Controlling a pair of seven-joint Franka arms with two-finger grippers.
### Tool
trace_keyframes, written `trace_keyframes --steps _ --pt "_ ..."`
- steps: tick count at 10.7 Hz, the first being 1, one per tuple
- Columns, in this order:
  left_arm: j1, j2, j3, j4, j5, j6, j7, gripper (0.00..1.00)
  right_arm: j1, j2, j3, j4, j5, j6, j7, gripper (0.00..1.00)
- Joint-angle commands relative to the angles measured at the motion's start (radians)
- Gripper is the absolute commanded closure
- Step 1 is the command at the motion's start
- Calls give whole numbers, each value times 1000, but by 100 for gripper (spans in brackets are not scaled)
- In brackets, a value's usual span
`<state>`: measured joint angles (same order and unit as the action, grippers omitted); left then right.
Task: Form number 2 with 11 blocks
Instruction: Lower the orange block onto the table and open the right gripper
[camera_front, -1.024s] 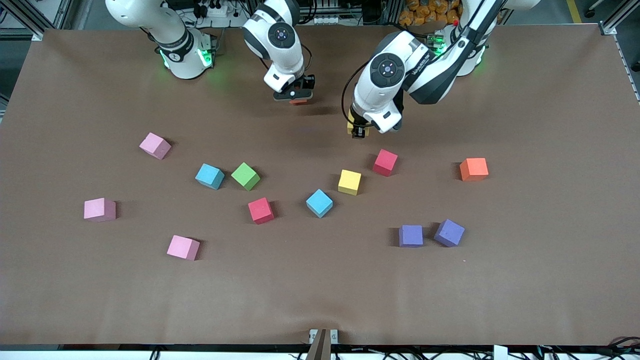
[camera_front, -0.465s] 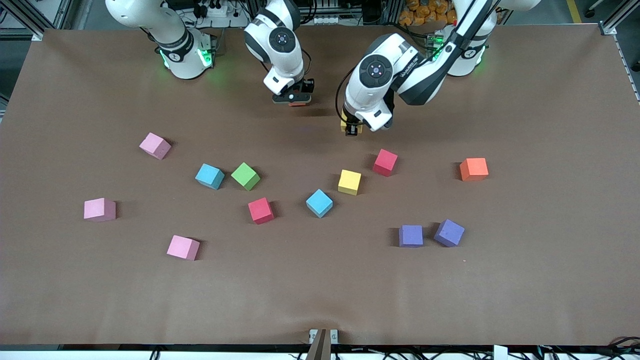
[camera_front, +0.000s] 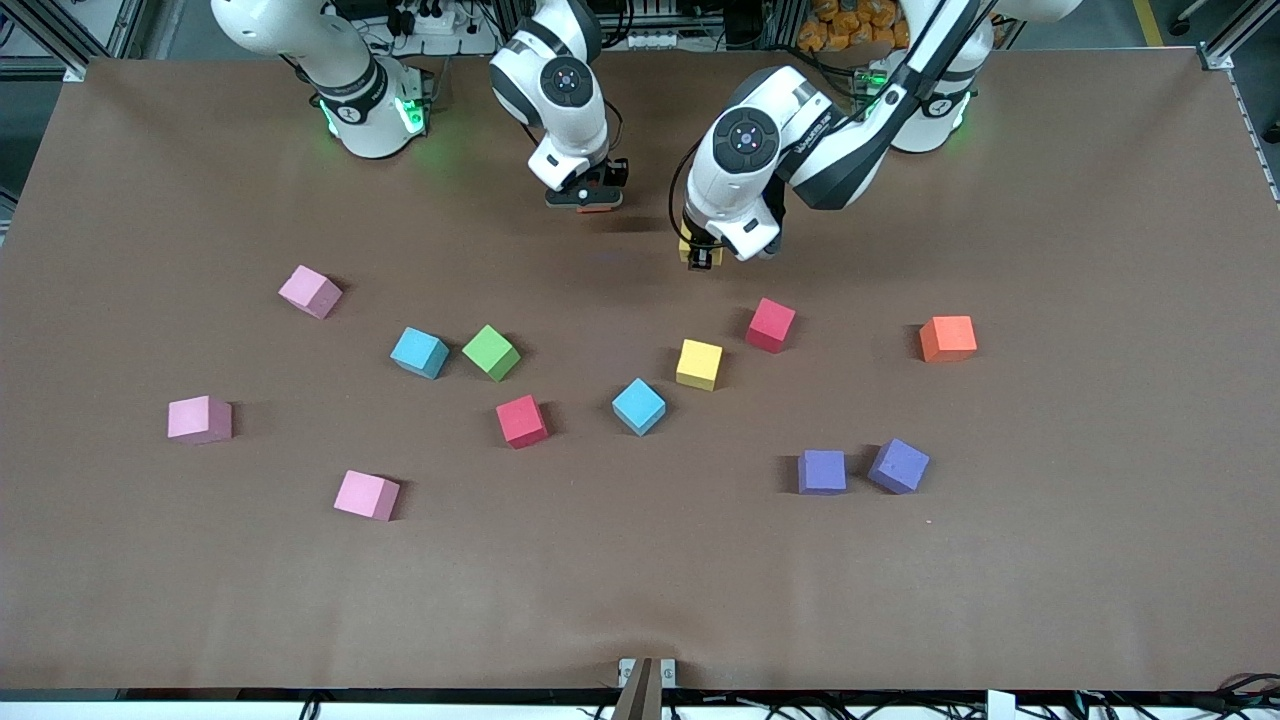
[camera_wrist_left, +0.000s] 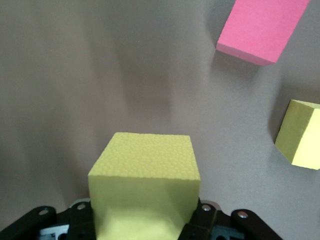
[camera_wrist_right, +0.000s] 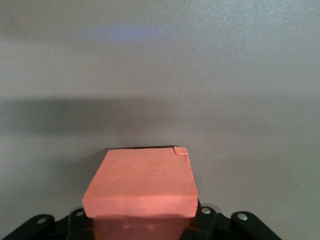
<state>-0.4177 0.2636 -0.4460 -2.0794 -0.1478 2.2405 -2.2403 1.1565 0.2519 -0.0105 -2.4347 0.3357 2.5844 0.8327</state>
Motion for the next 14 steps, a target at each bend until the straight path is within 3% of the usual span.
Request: trace_keyframes --steps 1,6,8,9,14 --pt "-4 3 0 1 20 14 -22 100 25 6 -6 -15 22 34 16 44" --pt "-10 3 -2 9 24 14 -22 100 26 6 -6 -15 22 30 103 42" --pt "-12 3 -2 9 27 14 -22 100 26 6 -6 -14 22 26 103 17" --pt "-12 3 -2 9 27 14 -22 100 26 7 -8 -14 20 28 100 11" --pt "-13 5 -2 7 27 14 -22 100 29 0 -8 -14 11 23 92 0"
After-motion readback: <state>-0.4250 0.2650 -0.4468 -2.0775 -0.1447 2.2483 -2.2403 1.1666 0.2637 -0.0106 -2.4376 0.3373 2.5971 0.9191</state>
